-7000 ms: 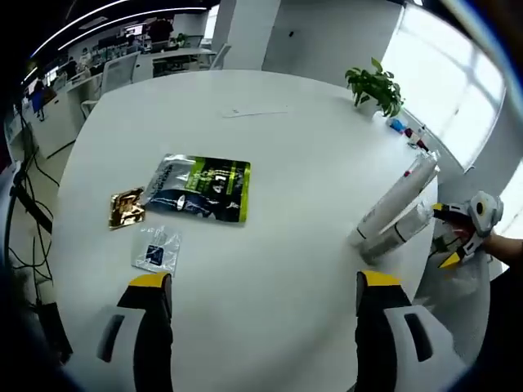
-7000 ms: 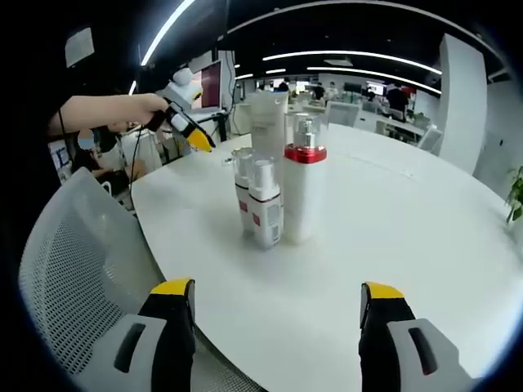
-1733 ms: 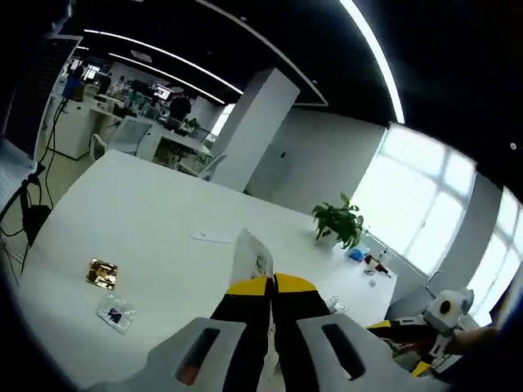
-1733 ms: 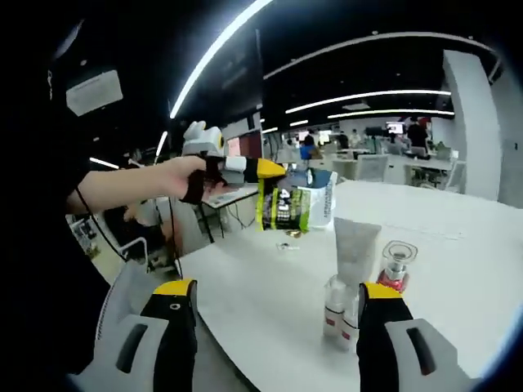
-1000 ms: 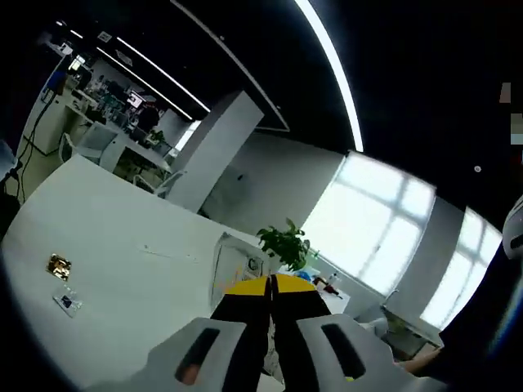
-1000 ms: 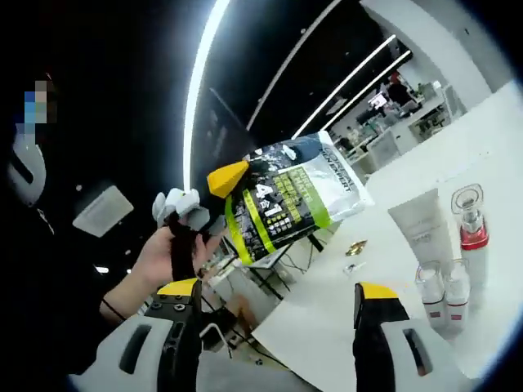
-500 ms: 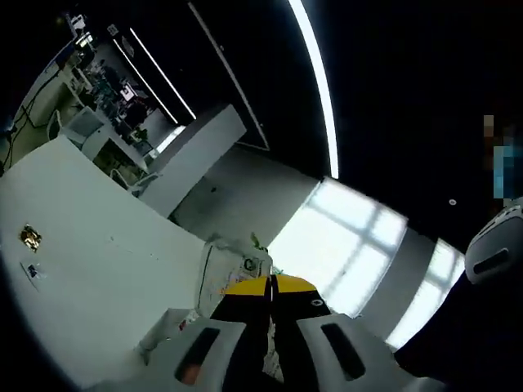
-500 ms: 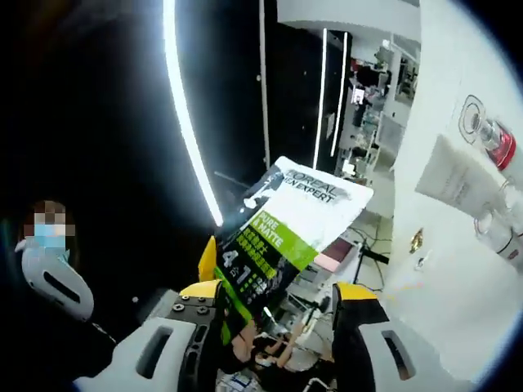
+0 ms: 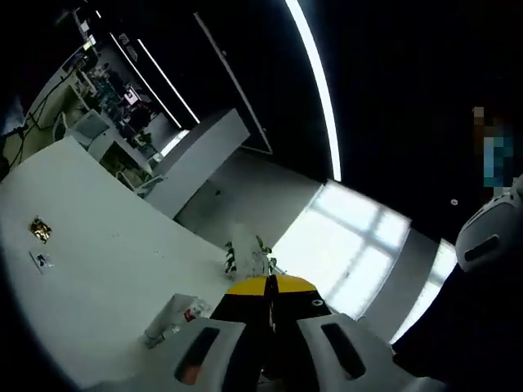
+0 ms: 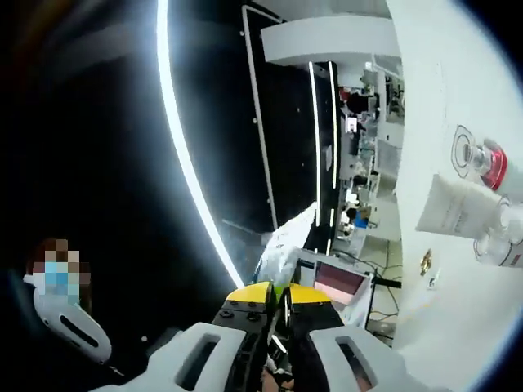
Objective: Arrange the skincare products in the storage area until every visible bottle or jar stands upright without overlapping.
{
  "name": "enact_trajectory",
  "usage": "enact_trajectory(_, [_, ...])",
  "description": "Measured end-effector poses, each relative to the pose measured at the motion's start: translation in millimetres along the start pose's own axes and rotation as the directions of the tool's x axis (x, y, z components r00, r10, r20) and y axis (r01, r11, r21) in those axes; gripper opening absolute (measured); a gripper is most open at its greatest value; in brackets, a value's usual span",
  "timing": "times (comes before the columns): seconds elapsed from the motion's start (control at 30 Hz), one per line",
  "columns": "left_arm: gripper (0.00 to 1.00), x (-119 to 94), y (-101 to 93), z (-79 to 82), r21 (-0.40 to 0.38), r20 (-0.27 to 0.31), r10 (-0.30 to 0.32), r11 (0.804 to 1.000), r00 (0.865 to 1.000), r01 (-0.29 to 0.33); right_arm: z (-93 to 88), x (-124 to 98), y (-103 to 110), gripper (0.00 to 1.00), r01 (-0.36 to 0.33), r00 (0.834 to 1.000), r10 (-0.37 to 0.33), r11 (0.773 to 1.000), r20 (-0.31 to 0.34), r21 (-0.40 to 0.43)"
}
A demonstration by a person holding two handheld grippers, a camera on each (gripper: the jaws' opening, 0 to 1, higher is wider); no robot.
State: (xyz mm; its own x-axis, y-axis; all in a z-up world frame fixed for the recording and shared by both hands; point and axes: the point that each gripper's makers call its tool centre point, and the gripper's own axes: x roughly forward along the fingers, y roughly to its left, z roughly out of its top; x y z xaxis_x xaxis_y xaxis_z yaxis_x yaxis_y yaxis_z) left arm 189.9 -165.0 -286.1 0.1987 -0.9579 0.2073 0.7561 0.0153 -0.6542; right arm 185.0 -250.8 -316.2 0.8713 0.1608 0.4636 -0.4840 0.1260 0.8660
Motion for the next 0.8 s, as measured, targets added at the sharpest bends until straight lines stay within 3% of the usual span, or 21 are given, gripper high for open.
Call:
enact_trajectory(0.07, [0.01,-0.8,2.6,-4.3,0.006,-0.008,0.015,1.0,1.0,-0.015,4.5,-0.1,8.5,0.01,-0.018,1.0,0.018,1.0,-0.008,-0.009])
enact_trajectory(0.17, [0.01,-0.8,5.9,-9.7,0.02,-0.023,0.027,0.999,0.999,-0.026,5.4,-0.5,12.6,0.0,-0.004,0.998,-0.003,0.992,-0.056,-0.126])
enact_trajectory(0.3, [0.01,-1.8,6.2,-15.6,0.014,-0.039,0.017,1.0,0.999,-0.016,3.9,-0.1,28.3,0.0,-0.039,0.994,0.016,0.975,-0.108,-0.219])
enact_trajectory(0.37, [0.0,-2.6,5.5,-21.5,0.007,-0.073,0.004,1.0,0.997,-0.004,3.2,0.4,35.4,0.0,-0.053,0.992,0.022,0.968,-0.128,-0.244])
enact_trajectory(0.47, [0.04,-2.1,4.6,-32.4,0.026,-0.144,-0.012,1.0,0.989,0.016,-0.4,0.3,43.1,0.0,-0.075,0.986,0.032,0.963,-0.166,-0.26])
enact_trajectory(0.63, [0.15,8.1,-3.9,-38.9,0.038,-0.204,-0.06,0.997,0.977,0.069,-15.3,-0.3,41.0,0.0,-0.076,0.972,0.009,0.959,-0.235,-0.275])
enact_trajectory(0.7, [0.12,10.5,-5.5,-40.8,0.054,-0.227,-0.072,0.995,0.971,0.086,-21.0,-0.3,40.2,0.0,-0.079,0.968,0.006,0.956,-0.252,-0.283])
enact_trajectory(0.8, [0.08,11.2,0.1,-37.5,0.069,-0.224,-0.055,0.995,0.973,0.072,-21.4,-0.6,35.8,0.0,-0.062,0.971,-0.003,0.962,-0.238,-0.265])
